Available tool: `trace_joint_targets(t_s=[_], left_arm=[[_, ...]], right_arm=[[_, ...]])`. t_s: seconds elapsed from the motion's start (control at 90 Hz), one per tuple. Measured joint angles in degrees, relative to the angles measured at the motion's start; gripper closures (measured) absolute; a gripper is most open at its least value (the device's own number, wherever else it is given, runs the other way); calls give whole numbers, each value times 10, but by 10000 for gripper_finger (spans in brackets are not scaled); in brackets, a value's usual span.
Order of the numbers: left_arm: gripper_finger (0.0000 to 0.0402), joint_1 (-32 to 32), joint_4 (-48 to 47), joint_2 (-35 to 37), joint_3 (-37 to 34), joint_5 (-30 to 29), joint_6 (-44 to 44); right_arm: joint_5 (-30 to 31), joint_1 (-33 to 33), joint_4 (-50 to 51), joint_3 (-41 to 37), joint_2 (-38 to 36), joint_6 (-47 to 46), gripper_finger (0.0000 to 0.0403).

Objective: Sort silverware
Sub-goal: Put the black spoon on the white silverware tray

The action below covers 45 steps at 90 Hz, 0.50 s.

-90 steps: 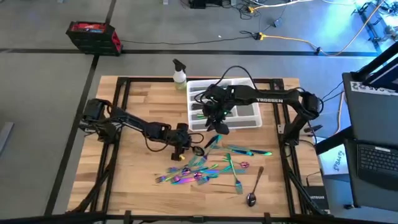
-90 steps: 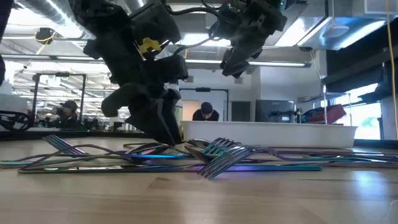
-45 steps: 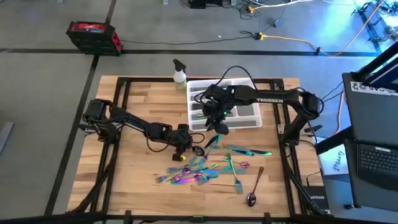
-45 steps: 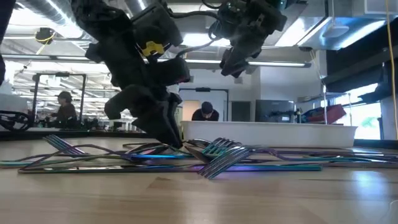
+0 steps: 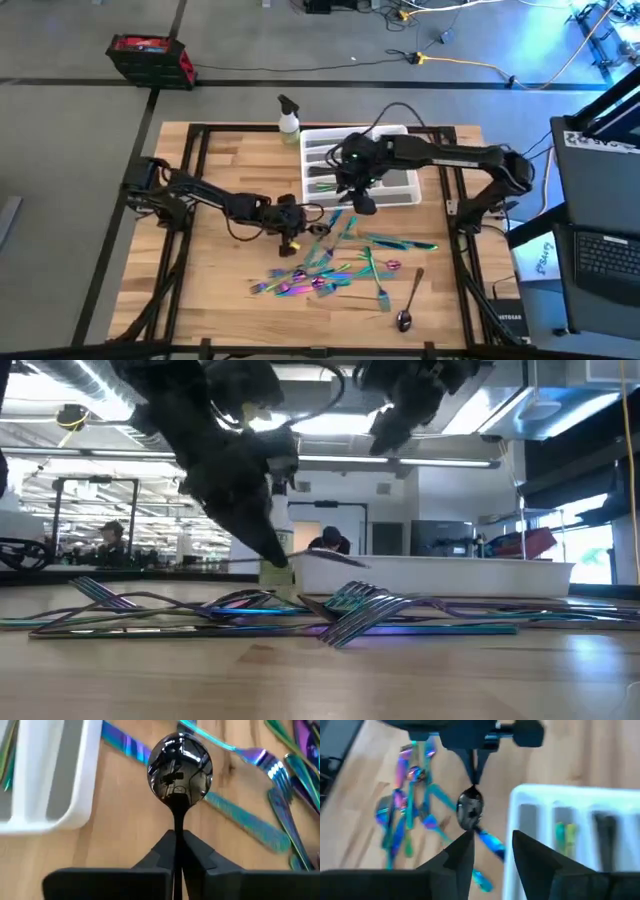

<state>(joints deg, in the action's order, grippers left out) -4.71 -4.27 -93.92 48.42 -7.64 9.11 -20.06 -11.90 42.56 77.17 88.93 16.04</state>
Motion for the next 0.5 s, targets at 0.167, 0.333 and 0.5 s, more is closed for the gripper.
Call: trace_joint_targets(t_s=[0.167,0.333,0.5], left_arm=[[400,17,4,56,0,24,72],[401,44,4,100,0,123,147],[401,60,11,126,0,189,168]], right_arm=[[133,55,-23,1,-42,67,285],[392,165,-21,1,-42,165,285],[544,238,-69,1,-26,201,285]])
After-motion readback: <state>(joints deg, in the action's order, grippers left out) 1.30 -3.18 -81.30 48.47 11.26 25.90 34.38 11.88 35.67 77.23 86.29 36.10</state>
